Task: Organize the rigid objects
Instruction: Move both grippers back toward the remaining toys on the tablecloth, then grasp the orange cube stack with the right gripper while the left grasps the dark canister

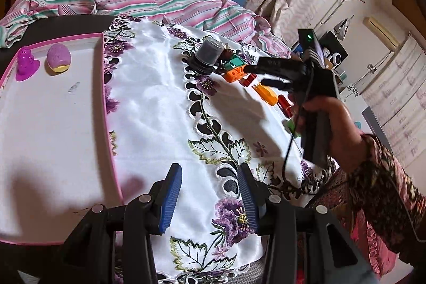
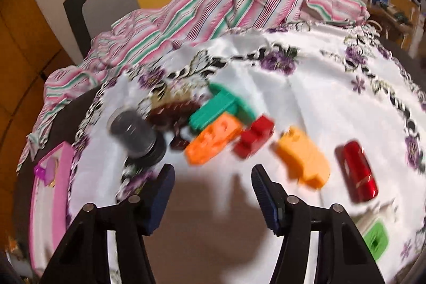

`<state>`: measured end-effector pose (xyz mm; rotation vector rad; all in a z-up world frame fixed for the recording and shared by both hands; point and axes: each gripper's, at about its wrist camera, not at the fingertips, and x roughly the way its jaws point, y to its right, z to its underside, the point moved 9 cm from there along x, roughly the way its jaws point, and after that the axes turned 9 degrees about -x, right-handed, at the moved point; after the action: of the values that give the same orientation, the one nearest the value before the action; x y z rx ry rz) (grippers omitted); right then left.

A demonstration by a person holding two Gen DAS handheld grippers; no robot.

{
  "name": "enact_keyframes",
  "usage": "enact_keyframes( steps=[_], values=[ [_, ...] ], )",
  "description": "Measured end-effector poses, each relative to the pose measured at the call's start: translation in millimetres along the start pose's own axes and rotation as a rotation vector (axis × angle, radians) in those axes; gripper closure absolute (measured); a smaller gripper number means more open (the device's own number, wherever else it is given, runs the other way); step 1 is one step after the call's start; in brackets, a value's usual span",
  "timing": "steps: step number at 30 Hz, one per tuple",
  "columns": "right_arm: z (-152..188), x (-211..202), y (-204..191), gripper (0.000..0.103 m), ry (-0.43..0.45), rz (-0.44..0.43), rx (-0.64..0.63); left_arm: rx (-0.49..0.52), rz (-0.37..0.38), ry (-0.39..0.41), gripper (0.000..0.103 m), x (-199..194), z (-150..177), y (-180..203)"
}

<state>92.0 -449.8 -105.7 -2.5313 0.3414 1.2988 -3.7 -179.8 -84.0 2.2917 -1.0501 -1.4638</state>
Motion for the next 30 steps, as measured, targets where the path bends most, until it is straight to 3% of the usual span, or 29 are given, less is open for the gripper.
enact_keyframes(
  steps=[9, 17, 19, 24, 28, 30],
  values=[
    [-26.6, 27.4, -4.7, 0.054, 0.033, 0.007, -0.063, 0.005, -0.026, -0.014, 0.059, 5.9, 2.9, -0.9],
    [-16.7, 27.9, -17.4, 0.055, -0.01, -0.054, -0.075, -0.003, -0.022, -0.02, 0.059, 14.0, 2.5, 2.7],
    [-15.2, 32.9, -15.4, 0.06, -0.027, -0.048, -0.072, 0.004, -0.024, -0.026, 0.059, 16.0, 3.6, 4.7],
    [-19.1, 41.1, -7.9, 0.06, -0.025, -0.092, -0.009, 0.009, -0.028, -0.033, 0.059, 19.1, 4.6, 5.8],
    [-11.9, 44.3, -17.4, 0.05, -0.068, -0.14, -0.005, 0.003, -0.032, -0.034, 0.059, 20.5, 3.1, 6.1],
    [-12.0, 45.4, -23.0, 0.047, -0.063, -0.106, -0.063, 0.004, -0.027, -0.033, 0.059, 20.3, 2.3, 7.4]
  ],
)
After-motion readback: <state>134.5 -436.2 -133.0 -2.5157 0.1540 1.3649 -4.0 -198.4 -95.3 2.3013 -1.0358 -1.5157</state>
